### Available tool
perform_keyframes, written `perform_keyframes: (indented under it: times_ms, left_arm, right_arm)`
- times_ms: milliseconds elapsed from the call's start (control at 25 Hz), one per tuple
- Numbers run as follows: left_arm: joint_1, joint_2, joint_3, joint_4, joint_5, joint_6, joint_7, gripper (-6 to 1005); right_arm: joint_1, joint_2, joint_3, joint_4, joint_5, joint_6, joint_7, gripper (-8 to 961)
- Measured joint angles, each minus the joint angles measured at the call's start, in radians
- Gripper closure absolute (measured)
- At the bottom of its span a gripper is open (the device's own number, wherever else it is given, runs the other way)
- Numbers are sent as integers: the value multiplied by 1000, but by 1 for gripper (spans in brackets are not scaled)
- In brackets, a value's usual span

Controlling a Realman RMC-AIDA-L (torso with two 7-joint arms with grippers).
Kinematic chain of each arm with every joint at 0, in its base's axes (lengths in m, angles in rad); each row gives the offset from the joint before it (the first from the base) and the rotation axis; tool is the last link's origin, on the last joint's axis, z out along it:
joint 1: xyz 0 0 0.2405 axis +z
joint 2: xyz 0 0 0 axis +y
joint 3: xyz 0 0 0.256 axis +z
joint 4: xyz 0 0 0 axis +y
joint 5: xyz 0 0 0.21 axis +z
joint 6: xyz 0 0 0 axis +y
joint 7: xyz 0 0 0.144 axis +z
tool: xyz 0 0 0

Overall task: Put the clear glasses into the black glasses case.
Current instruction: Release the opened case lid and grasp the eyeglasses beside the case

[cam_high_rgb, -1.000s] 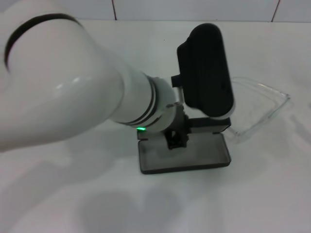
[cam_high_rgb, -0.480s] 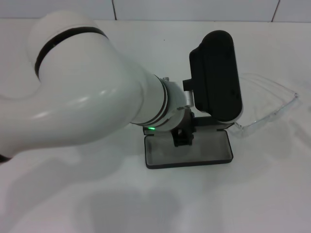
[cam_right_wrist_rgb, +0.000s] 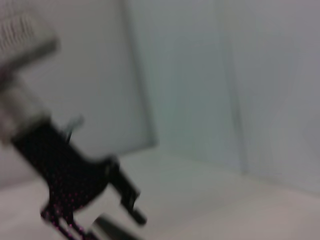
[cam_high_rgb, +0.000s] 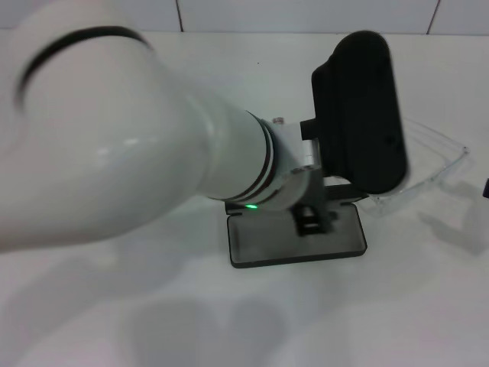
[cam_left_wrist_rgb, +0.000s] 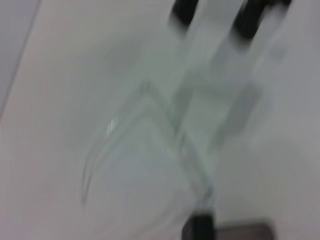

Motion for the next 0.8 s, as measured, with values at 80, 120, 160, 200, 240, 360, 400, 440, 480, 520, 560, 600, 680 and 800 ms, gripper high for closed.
perform_keyframes:
  times_ms: [80,120,160,200,240,360,400,440,480,520,560,600,680,800]
  left_arm:
    - [32,2,-9,93,-30,11,5,485]
    - [46,3,-14,127,-38,12,8,482]
    - [69,4,-28,173,-49,12,13,479]
    - [83,4,-40,200,-60,12,18,475]
    - [106,4,-63,236,-75,12,25,472]
    - [155,3,-144,270,-162,-5,50,477]
    - [181,3,-185,269,-215,-27,75,480]
    - [202,3,-219,265,-264,-48,105,484]
    - [224,4,-248,260,-311,-62,134,488]
    - [255,4,-291,251,-392,-81,188,492]
    - [280,4,-330,241,-467,-92,238,496]
    - [299,4,-368,229,-540,-94,282,500]
    - [331,5,-443,202,-691,-81,368,507]
    - [371,8,-567,138,-929,11,487,519]
  right_arm:
    - [41,-10,-28,-100,-67,-21,71,278]
    - [62,-16,-42,-151,-97,-31,105,278]
    - [89,-24,-60,-211,-128,-43,145,278]
    - [109,-30,-74,-255,-154,-52,180,278]
    - [136,-38,-94,-296,-189,-59,212,278]
    - [252,-78,-171,-377,-347,-66,315,277]
    - [297,-94,-198,-382,-413,-67,342,277]
    - [328,-101,-216,-381,-454,-67,352,277]
    - [366,-107,-238,-380,-505,-68,361,278]
    - [390,-108,-255,-380,-544,-68,366,278]
    - [417,-108,-277,-390,-579,-67,370,279]
    - [437,-105,-298,-404,-607,-66,375,279]
    - [469,-101,-337,-431,-637,-69,394,280]
    - [519,-97,-429,-447,-667,-76,427,282]
